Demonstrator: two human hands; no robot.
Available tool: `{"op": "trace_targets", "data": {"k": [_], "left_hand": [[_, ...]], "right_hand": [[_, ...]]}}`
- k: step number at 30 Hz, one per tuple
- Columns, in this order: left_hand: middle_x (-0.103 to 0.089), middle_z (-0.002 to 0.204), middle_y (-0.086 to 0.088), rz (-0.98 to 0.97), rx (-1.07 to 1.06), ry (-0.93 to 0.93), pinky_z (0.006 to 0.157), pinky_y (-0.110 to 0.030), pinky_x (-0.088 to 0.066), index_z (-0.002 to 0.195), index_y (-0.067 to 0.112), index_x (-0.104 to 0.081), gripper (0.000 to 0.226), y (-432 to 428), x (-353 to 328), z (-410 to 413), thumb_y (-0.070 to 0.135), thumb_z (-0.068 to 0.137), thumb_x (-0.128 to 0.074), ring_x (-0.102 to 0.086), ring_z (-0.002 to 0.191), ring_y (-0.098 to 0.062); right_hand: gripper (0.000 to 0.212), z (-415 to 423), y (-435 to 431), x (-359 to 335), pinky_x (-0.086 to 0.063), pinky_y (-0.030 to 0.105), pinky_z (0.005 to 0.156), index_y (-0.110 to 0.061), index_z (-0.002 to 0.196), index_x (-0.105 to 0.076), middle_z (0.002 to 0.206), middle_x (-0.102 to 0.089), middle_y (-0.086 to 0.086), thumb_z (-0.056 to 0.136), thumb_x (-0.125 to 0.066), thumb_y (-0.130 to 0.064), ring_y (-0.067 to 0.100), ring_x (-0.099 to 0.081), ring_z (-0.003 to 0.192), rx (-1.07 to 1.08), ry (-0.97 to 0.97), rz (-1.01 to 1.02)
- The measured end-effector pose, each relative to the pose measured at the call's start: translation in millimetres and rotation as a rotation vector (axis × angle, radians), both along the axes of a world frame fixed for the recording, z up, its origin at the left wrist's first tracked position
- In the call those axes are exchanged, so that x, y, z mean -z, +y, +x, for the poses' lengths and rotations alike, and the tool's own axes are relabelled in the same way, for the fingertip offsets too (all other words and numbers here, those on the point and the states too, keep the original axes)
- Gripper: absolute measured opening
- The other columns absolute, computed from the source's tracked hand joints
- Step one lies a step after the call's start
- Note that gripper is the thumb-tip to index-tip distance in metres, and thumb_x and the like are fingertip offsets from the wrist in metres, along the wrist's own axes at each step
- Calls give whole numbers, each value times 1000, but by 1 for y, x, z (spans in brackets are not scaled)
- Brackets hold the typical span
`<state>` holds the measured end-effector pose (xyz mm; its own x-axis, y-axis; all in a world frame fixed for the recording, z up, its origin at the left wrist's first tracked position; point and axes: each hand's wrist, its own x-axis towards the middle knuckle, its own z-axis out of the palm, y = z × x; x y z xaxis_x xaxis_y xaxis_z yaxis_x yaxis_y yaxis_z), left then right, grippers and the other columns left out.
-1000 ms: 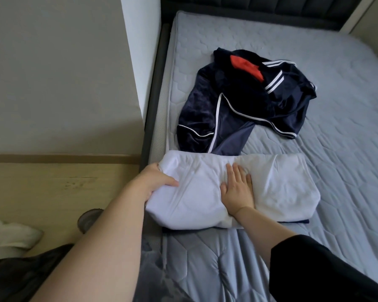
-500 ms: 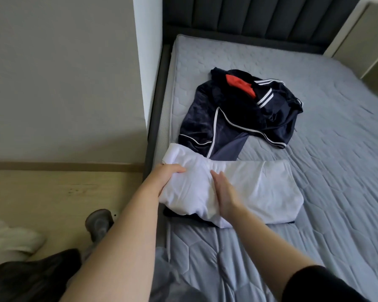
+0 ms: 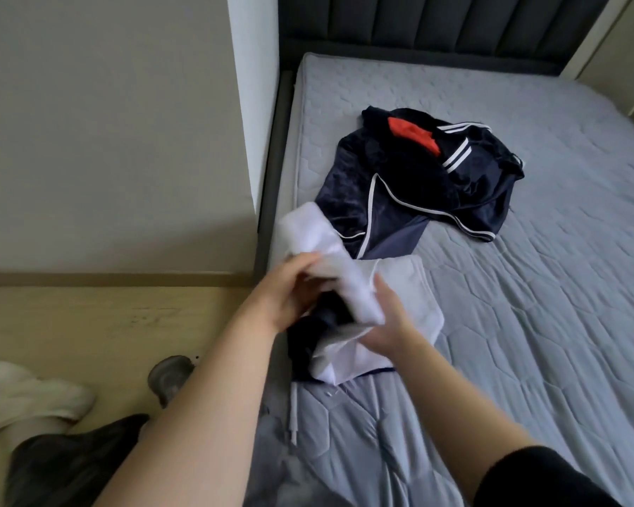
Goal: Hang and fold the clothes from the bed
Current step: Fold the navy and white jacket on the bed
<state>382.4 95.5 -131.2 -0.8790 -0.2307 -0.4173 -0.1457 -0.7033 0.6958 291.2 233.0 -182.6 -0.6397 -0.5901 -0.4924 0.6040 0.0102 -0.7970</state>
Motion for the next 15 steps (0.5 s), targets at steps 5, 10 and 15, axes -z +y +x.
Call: {"op": "trace_targets", "data": {"k": [5,10,15], "left_hand": [[-49,140,-2,-550,259,-24,100,-29,-42,139,19,-43,47,38,31,-32,12,94,-53,-51,123,-16],[-18,158,2,-1691,353,-79,118,-43,-5,144,24,-38,53,40,70,-32,8,94,-41,-5,147,-20],[14,159,2,-1822,331,-439,113,-57,7,149,37,-16,48,36,88,-26,39,102,-23,19,145,-25]], "right_hand": [[65,-54,86,6,-46,45,92,-4,139,-43,107,-70,17,99,-21,-50,34,-58,112,273,-261,-168],[73,-71,107,12,-49,40,84,-9,129,-56,114,-66,13,86,-40,-66,29,-65,98,6,-78,54],[37,-60,74,8,-56,40,83,-7,120,-56,118,-66,16,87,-67,-20,28,-67,103,-88,131,192]]}}
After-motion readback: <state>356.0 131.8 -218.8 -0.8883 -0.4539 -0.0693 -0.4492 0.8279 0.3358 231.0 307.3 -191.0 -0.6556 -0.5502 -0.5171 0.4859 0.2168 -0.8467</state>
